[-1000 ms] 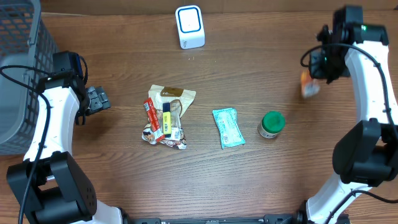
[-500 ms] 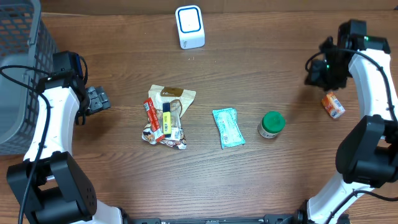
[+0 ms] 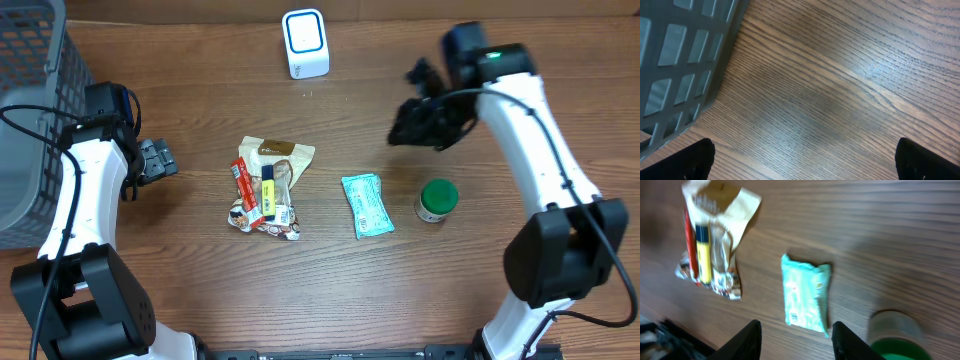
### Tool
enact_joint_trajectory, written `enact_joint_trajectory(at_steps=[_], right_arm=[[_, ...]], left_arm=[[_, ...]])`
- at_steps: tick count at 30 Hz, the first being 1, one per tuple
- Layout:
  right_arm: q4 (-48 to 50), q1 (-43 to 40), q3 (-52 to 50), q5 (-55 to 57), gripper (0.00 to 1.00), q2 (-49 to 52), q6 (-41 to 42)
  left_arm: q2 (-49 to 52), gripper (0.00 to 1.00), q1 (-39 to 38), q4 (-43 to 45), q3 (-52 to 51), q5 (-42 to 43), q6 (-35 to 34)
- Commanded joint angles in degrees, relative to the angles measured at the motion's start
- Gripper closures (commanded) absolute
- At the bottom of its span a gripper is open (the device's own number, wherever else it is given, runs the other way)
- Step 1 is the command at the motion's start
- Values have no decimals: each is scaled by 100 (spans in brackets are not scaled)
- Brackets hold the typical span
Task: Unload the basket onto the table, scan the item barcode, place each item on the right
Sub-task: 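Carry the orange box right and drop it at the table edge, then lower the right gripper onto the green wipes pack and grasp it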
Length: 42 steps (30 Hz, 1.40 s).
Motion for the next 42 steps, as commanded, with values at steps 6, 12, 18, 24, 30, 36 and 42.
enact_joint_trajectory(at_steps=[6, 12, 18, 24, 30, 36, 42], right_arm=[[70, 1021, -269, 1923, 52, -122, 1248], [332, 1104, -1029, 2402, 86, -87, 1969], [837, 1132, -1875, 2402, 91, -87, 2251], [1598, 1137, -2870, 2103, 90, -87, 2415], [1974, 1147, -3320, 1268, 86, -87, 2411], [1978, 1274, -3355, 293, 83, -87, 2389], [2122, 1593, -3353, 256, 80, -87, 2371]], left_arm=[[-118, 0, -7, -9, 87, -79, 66], [-118, 0, -7, -9, 87, -79, 63], [-118, 0, -7, -9, 87, -79, 63], [-118, 0, -7, -9, 87, -79, 63], [-118, 0, -7, -9, 87, -79, 63], [-118, 0, -7, -9, 87, -79, 63], [-118, 0, -7, -9, 87, -79, 66]])
